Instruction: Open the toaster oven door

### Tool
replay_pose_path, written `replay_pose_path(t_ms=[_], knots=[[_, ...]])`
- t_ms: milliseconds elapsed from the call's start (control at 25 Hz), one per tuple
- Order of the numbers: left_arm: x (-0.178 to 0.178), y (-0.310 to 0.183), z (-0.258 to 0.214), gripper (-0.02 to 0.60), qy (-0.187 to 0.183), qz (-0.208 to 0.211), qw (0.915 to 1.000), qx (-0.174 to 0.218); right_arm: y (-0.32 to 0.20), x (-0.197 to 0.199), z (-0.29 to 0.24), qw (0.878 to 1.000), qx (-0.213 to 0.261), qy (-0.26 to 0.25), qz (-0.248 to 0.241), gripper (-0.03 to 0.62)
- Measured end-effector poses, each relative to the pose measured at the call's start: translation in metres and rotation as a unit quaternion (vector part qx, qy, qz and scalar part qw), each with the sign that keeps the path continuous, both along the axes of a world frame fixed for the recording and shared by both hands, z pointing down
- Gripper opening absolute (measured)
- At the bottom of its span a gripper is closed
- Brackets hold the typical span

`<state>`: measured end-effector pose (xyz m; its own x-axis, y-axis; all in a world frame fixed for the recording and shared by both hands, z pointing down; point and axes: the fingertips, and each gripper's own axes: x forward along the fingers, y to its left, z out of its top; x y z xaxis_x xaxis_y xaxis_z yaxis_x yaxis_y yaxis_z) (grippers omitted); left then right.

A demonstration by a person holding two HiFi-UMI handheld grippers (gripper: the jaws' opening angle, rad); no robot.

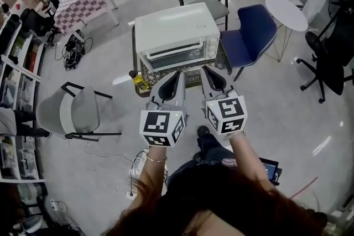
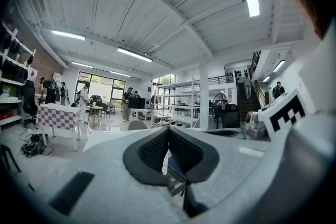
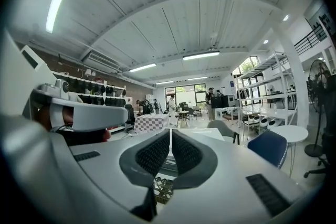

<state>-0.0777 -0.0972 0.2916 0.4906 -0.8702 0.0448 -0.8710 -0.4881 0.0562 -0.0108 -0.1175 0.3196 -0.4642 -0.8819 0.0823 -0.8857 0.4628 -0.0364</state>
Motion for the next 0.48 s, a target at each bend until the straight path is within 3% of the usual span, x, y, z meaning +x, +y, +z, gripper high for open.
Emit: replay_pose_path(t_ms=[480], knots=[[-0.003, -0.055, 0.016, 0.014, 0.004, -0.017, 0.9997, -0.015, -0.056, -0.004, 0.025, 0.999, -0.035, -0.010, -0.016, -0.008]])
